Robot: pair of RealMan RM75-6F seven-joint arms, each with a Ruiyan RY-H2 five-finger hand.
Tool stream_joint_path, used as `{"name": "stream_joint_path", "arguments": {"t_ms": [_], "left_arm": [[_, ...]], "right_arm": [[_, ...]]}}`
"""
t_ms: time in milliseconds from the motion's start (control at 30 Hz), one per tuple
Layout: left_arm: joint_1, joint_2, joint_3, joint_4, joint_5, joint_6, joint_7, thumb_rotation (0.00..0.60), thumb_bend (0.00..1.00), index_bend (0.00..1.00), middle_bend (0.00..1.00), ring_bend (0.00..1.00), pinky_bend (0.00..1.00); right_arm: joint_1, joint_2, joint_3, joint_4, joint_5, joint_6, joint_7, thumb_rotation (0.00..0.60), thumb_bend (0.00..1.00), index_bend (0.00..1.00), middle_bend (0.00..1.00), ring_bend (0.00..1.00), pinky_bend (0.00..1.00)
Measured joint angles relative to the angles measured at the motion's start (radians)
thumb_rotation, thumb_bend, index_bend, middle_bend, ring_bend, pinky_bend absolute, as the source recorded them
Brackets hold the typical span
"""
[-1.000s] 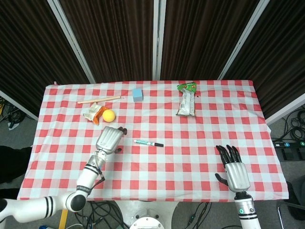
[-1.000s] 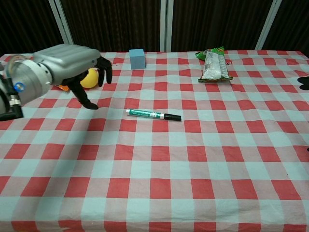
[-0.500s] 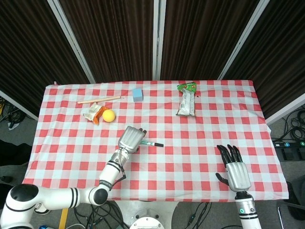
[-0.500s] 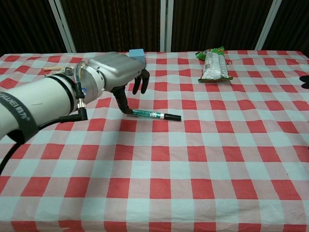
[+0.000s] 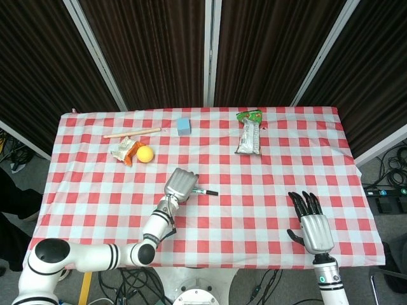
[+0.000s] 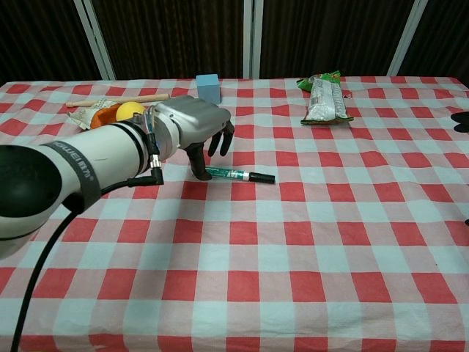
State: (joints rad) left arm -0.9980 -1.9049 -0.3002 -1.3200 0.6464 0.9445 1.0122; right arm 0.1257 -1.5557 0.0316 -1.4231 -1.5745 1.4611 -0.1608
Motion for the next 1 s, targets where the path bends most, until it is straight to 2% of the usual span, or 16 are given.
{"name": "stream_joint_path", "arguments": {"t_ms": [167, 1000], "left_arm": [[-0.040, -0.020, 0.009, 0.026, -0.073, 0.009, 0.032, 0.600, 0.22, 0.42, 0.45, 0.96, 0.84], [-0.111, -0.066, 0.066, 0.115, -0.164, 0.024, 0.068, 0.600, 0.32, 0.50, 0.51, 0.97, 0.84]], "right_arm": [[-0.001, -0.001, -0.002, 0.005, 0.003, 0.000, 0.005, 0.600, 0.03, 0.02, 0.11, 0.00, 0.00], [0.000, -0.009, -0.005, 0.026, 0.011, 0.001, 0.026, 0.600, 0.03, 0.02, 0.11, 0.00, 0.00]]}}
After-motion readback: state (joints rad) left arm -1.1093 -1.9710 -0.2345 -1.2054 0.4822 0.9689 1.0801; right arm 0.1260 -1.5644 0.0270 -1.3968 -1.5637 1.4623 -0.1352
